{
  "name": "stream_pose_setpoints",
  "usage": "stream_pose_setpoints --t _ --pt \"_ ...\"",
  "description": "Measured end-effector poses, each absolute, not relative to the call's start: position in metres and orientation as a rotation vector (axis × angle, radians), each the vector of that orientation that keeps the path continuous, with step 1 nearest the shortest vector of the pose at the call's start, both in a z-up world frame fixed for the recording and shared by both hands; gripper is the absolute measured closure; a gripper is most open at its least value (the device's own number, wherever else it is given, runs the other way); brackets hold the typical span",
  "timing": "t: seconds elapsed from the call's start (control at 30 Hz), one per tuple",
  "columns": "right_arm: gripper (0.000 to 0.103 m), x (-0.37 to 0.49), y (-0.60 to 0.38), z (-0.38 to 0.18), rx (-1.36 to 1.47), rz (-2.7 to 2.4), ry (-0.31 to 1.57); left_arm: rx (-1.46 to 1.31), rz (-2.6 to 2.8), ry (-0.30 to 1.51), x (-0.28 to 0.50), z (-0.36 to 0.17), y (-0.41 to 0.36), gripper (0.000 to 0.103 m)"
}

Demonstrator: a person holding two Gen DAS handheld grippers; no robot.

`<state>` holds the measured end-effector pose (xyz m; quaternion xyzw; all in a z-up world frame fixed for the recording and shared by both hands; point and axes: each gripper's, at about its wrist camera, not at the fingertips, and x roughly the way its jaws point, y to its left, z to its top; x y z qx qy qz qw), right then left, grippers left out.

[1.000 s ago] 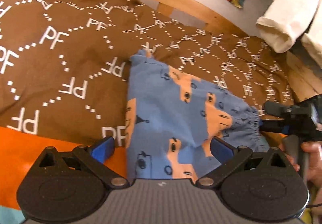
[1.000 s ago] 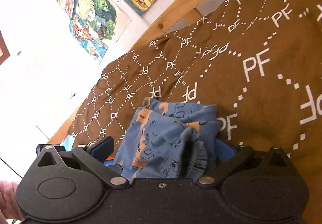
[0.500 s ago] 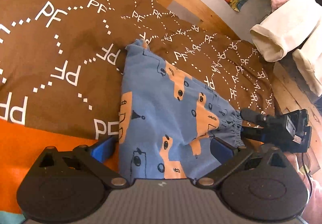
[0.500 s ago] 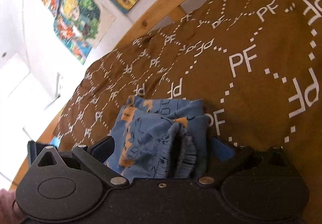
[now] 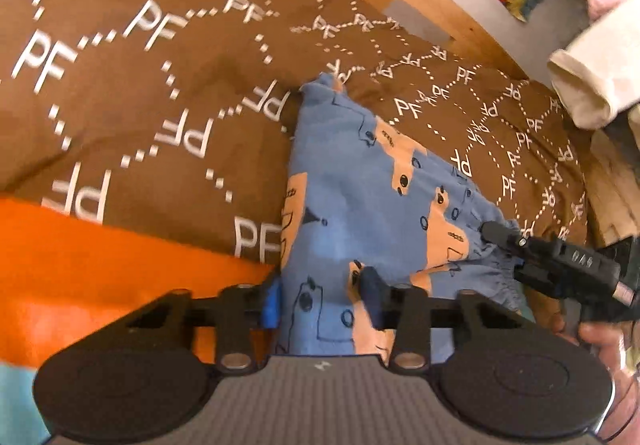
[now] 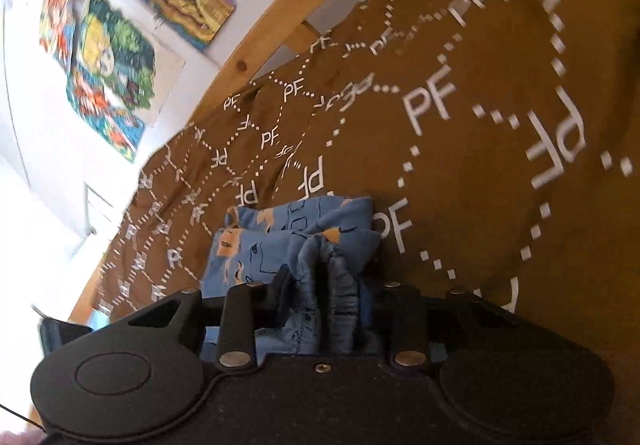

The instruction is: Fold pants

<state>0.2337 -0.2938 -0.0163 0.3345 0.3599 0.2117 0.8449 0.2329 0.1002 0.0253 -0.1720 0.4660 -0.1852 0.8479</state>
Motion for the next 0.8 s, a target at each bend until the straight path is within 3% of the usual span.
stream_pose_setpoints --t 0.17,0.27,0.8 --pt "0.069 0.223 -0.268 0.006 0.424 0.385 0.728 -0.269 -0.321 0.967 0.221 0.042 0.081 0.081" --pt "0.072 0.211 -0.253 0.014 0.298 0.356 0.691 -0.18 -0.306 0.944 0.212 0.054 0.065 0.085" --pt "0.081 0.177 -0.23 0.045 0.044 0.287 0.489 -0.05 -0.338 0.856 0.199 0.09 0.028 0.087"
